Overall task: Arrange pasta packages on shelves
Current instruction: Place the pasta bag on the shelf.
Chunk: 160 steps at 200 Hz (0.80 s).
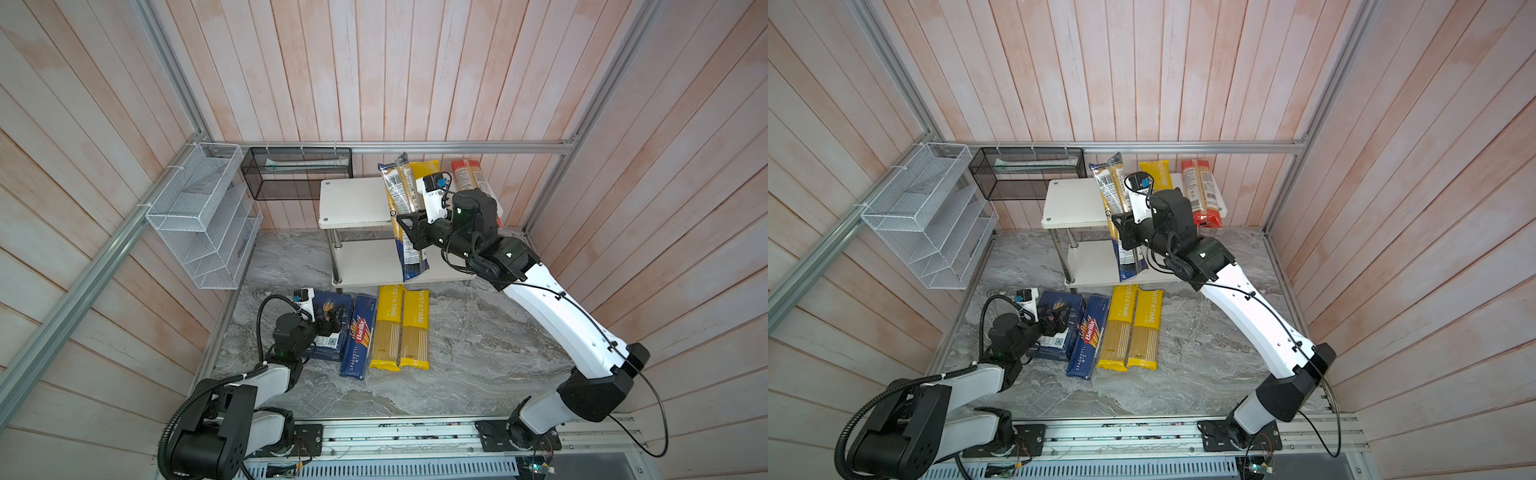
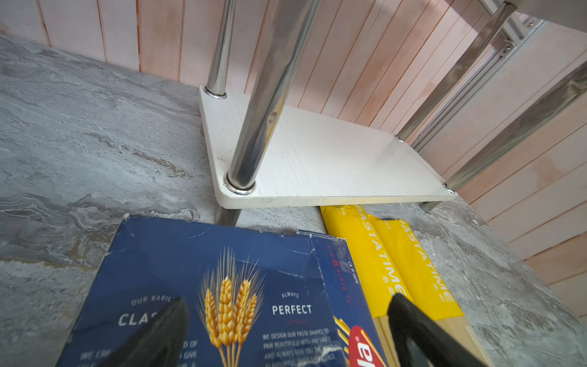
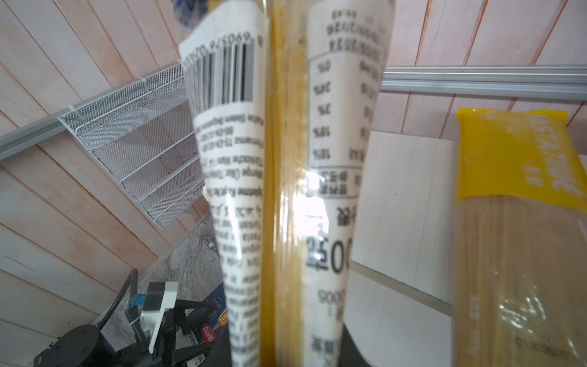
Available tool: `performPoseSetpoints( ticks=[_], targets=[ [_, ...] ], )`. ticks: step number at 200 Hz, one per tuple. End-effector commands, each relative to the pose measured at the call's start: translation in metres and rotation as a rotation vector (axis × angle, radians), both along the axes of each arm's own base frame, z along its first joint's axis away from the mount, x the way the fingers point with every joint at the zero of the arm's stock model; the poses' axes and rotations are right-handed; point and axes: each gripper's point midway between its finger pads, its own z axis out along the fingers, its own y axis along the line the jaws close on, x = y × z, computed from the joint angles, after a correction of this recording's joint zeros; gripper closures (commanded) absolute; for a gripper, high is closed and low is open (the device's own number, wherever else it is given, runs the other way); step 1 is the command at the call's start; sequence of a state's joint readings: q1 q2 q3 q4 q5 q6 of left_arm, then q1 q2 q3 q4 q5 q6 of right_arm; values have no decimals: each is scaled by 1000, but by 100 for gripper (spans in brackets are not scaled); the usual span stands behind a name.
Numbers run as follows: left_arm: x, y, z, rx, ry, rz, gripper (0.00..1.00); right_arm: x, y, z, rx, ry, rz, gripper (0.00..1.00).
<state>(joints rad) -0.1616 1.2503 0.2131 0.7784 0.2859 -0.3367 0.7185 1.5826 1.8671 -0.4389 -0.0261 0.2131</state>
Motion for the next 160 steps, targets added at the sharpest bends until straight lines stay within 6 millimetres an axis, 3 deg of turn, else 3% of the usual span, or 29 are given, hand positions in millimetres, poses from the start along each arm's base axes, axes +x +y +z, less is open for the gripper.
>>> performPoseSetpoints(
  ticks=[1,35,106,160],
  targets=[
    [0,0,-3,9,9,1,0,15,-13,54,103,-117,-34,100],
    [0,-1,-2,8,9,-1,0,42,-10,63,116,-127,-29,100],
    [0,0,-2,9,7,1,0,74,-1,74,137,-137,-15,100],
    [0,0,-3,9,8,0,0,101,-10,63,176,-93,-42,100]
  ],
)
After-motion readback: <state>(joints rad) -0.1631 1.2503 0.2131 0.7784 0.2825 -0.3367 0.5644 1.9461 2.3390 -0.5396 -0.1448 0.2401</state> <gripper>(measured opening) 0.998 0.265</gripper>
